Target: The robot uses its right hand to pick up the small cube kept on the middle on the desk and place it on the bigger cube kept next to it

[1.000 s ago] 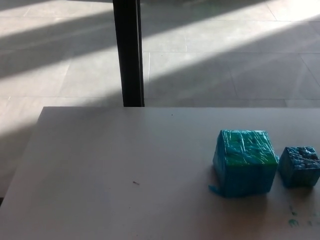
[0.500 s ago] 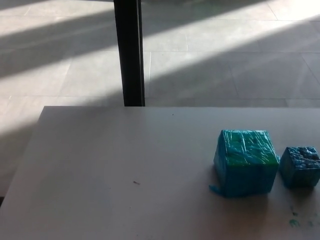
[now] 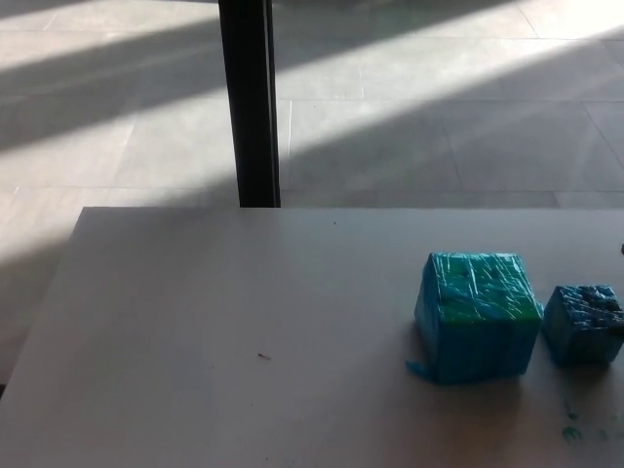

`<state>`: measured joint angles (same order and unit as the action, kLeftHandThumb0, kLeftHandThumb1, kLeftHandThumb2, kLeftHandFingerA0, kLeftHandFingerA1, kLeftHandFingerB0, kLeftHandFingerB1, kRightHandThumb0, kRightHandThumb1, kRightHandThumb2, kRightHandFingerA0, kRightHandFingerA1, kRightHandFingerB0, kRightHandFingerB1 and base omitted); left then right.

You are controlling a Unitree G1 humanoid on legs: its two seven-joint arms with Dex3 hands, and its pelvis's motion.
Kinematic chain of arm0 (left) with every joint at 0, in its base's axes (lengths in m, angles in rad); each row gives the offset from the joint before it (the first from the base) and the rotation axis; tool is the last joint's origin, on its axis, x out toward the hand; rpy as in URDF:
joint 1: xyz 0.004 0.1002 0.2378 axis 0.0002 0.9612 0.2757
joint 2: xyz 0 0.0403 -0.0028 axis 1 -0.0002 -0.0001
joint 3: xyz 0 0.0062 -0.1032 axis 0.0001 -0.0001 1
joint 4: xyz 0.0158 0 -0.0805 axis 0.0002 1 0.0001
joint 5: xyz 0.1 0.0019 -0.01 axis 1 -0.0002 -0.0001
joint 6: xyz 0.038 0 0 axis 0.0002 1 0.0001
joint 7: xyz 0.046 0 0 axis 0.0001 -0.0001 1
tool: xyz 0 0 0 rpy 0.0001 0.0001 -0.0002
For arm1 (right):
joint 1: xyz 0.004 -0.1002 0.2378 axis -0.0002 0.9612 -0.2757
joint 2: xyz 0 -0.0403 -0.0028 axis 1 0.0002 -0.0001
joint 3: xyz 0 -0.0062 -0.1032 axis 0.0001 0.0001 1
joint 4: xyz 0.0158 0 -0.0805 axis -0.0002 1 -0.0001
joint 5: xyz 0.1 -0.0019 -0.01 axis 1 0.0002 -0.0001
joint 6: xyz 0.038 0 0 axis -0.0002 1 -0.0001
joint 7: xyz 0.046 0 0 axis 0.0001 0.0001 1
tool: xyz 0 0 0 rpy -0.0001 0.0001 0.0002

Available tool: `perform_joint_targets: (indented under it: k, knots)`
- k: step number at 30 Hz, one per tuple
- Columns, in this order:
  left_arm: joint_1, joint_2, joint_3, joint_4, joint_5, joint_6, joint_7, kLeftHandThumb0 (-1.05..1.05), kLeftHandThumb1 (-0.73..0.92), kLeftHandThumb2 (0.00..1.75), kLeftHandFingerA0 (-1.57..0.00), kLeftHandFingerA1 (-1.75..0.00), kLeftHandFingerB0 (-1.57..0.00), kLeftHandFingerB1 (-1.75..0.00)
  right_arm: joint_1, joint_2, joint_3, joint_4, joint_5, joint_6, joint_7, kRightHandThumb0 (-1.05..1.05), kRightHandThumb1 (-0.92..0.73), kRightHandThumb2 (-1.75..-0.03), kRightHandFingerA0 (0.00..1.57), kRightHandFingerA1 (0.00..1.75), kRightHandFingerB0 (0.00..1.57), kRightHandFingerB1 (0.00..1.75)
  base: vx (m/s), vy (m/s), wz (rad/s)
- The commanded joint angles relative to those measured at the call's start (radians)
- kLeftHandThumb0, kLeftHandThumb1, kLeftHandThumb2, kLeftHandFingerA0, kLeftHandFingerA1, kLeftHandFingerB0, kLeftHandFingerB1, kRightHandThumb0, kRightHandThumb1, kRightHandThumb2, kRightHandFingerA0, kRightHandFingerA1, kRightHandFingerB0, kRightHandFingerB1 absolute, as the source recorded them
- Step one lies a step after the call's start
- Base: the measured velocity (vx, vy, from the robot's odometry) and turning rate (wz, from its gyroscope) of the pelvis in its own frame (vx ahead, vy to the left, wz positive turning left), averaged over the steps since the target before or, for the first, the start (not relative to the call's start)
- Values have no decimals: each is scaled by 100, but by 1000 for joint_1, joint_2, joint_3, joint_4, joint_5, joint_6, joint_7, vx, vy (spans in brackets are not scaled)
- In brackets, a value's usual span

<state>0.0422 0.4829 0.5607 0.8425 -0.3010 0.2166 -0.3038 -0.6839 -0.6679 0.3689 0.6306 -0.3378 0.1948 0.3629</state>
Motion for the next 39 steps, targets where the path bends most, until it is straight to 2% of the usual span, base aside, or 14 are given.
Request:
perform_joint_targets:
  k: [1, 3, 5, 6, 11, 19, 22, 23, 24, 25, 33, 34, 37, 39]
  knots:
    - [-1, 20, -3, 14, -10, 20, -4, -88, 78, 63, -35, -49, -27, -35, -48, 51, 22, 64, -73, -38, -50, -98, -57, -58, 0, 0, 0, 0, 0, 0, 0]
    - [1, 20, -3, 8, -10, 22, -3, -87, 60, 100, -30, -56, -22, -47, -53, 60, 21, 74, -78, -39, -56, -97, -44, -82, 0, 0, 0, 0, 0, 0, 0]
    - [8, 17, 2, -14, -18, 38, 1, -89, 78, 63, -35, -49, -27, -35, -75, 84, 13, 105, -77, -43, -67, -96, -42, -81, 0, 0, 0, 0, 0, 0, 0]
    - [10, 17, 1, -17, -18, 37, -1, -90, 78, 64, -35, -51, -24, -35, -81, 88, 11, 108, -78, -40, -66, -95, -56, -58, 0, 0, 0, 0, 0, 0, 0]
    - [5, 20, -1, -11, -13, 33, -4, -89, 78, 64, -34, -49, -25, -35, -116, 108, 11, 150, -95, -41, -73, -94, -42, -80, 0, 0, 0, 0, 0, 0, 0]
    - [-4, 25, -1, 1, -13, 30, -7, -88, 79, 63, -35, -51, -25, -35, -105, 140, 19, 219, -116, -68, -98, -98, -54, -57, 0, 0, 0, 0, 0, 0, 0]
    - [-16, 30, -7, 22, -5, 19, -9, -89, 78, 64, -35, -49, -25, -34, -88, 146, 28, 227, -124, -91, -93, -94, -42, -80, 0, 0, 0, 0, 0, 0, 0]
    - [-16, 32, -9, 24, -2, 10, -12, -88, 60, 101, -30, -56, -20, -47, -85, 148, 45, 227, -139, -93, -86, -93, -55, -58, 0, 0, 0, 0, 0, 0, 0]
    - [-15, 34, -14, 22, 5, 8, -8, -92, 79, 61, -38, -48, -27, -33, -84, 152, 47, 228, -142, -94, -90, -93, -54, -58, 0, 0, 0, 0, 0, 0, 0]
    - [-16, 36, -21, 23, 11, 9, -4, -92, 79, 61, -38, -48, -27, -33, -83, 155, 47, 230, -141, -95, -92, -93, -54, -58, 0, 0, 0, 0, 0, 0, 0]
    - [-34, 43, -13, 48, -6, 6, -13, -91, 78, 63, -36, -48, -25, -34, -97, 189, 50, 231, -155, -73, -94, -97, -54, -58, 0, 0, 0, 0, 0, 0, 0]
    - [-27, 40, -12, 25, -10, 14, -13, -90, 79, 64, -35, -50, -26, -35, -100, 198, 50, 237, -156, -83, -104, -92, -45, -84, 0, 0, 0, 1, 0, 0, 0]
    - [-29, 43, -27, 25, 4, 8, -8, -90, 79, 65, -37, -49, -25, -34, -104, 217, 36, 230, -141, -80, -94, -87, -50, -88, 0, 5, 0, 2, 0, 0, 0]
    - [-34, 45, -27, 27, 1, 13, -7, -87, 62, 101, -30, -55, -20, -47, -112, 225, 45, 240, -151, -70, -85, -84, -50, -84, 0, 1, 0, 0, 0, 0, 0]
